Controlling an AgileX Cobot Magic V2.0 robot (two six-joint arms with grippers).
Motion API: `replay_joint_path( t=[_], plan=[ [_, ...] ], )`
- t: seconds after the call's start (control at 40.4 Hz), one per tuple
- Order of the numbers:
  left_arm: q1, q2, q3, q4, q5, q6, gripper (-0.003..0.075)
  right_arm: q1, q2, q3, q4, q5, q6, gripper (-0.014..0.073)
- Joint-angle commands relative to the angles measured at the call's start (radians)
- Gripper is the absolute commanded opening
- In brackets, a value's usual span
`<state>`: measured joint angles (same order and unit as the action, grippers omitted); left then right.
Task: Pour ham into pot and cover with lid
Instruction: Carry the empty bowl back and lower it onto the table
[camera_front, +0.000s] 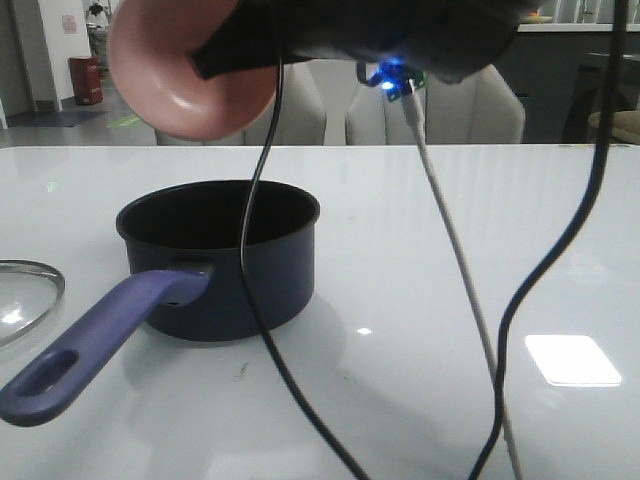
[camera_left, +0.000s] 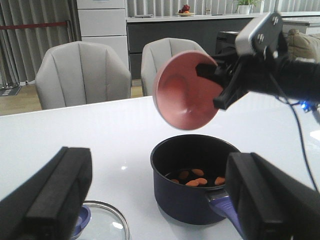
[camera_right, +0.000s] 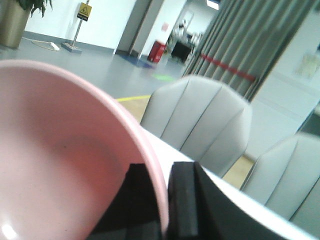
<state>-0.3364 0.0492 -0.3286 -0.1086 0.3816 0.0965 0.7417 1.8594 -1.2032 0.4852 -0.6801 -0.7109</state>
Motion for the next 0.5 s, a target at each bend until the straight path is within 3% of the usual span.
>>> replay_joint_path(
  t=[0.0, 0.248, 0.471],
  plan=[
    [-0.008, 0.010, -0.025, -0.010, -0.076, -0.002, 0.0585, -0.011, -0.118, -0.048, 0.080, 0.057, 0.019, 0.0132],
    [-0.008, 0.010, -0.025, -0.010, -0.076, -0.002, 0.0585, -0.087, -0.239, -0.051, 0.197, 0.434, 0.019, 0.0132],
    [-0.008, 0.010, -0.025, -0.010, -0.076, -0.002, 0.0585, -0.201, -0.307, -0.051, 0.197, 0.709, -0.017, 0.0132]
  ],
)
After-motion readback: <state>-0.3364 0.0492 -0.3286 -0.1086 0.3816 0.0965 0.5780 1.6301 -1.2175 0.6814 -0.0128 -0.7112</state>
